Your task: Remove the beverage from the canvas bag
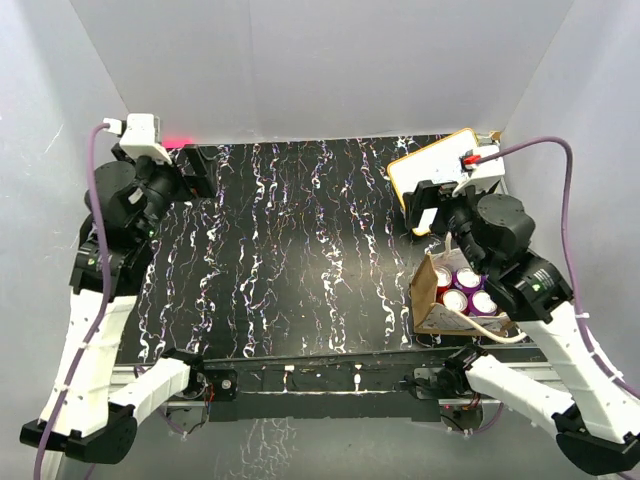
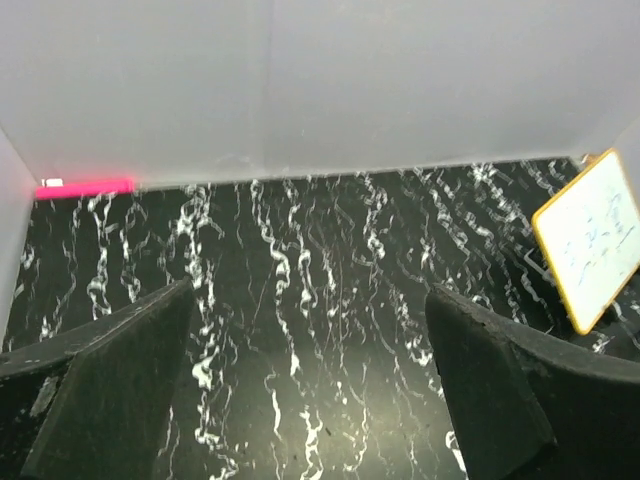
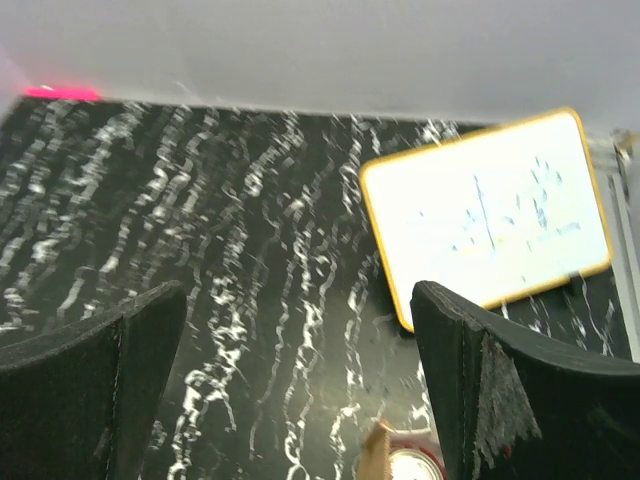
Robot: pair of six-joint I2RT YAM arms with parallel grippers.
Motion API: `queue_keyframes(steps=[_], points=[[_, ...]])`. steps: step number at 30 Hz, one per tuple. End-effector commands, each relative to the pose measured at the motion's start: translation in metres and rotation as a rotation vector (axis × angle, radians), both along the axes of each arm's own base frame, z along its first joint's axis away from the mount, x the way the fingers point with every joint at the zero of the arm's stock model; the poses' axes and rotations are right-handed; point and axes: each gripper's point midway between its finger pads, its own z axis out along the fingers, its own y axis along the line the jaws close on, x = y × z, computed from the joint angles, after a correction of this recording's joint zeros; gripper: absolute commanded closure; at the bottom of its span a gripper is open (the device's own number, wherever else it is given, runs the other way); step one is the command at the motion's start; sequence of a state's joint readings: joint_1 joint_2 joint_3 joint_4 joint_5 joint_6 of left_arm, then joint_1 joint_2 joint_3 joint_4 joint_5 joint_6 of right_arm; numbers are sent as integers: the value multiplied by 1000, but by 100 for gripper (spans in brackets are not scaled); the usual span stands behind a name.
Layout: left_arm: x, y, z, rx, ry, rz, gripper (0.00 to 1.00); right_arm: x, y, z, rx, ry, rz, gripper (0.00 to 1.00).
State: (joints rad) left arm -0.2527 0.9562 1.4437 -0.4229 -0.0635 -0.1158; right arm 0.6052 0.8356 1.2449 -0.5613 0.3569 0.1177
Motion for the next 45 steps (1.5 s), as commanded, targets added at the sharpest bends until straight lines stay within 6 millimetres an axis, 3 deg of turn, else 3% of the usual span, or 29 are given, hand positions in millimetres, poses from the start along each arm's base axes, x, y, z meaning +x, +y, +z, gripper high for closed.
queue_keyframes(steps=[1,6,10,16,20,26,29,35,40,45], points=[[17,9,-20,-31,4,64,3,13,-21,-24,35,17,-87,2],[32,12,-69,-15,56,99,3,22,-59,-83,28,118,-228,2],[38,8,-106,-3,94,91,3,22,-84,-119,44,199,-312,2],[40,-5,-145,9,119,39,3,9,-116,-150,156,301,-478,2],[39,-18,-158,3,117,-11,3,1,-126,-157,270,321,-562,2],[34,-45,-160,-15,84,-129,3,0,-123,-164,392,327,-573,2],[32,-54,-157,-21,70,-170,3,6,-110,-166,392,317,-484,2],[30,-62,-155,-27,59,-184,3,21,-91,-172,337,275,-321,2],[29,-71,-158,-26,64,-219,3,31,-70,-165,297,227,-164,1],[30,-77,-162,-33,77,-241,3,40,-61,-166,298,235,-106,1]])
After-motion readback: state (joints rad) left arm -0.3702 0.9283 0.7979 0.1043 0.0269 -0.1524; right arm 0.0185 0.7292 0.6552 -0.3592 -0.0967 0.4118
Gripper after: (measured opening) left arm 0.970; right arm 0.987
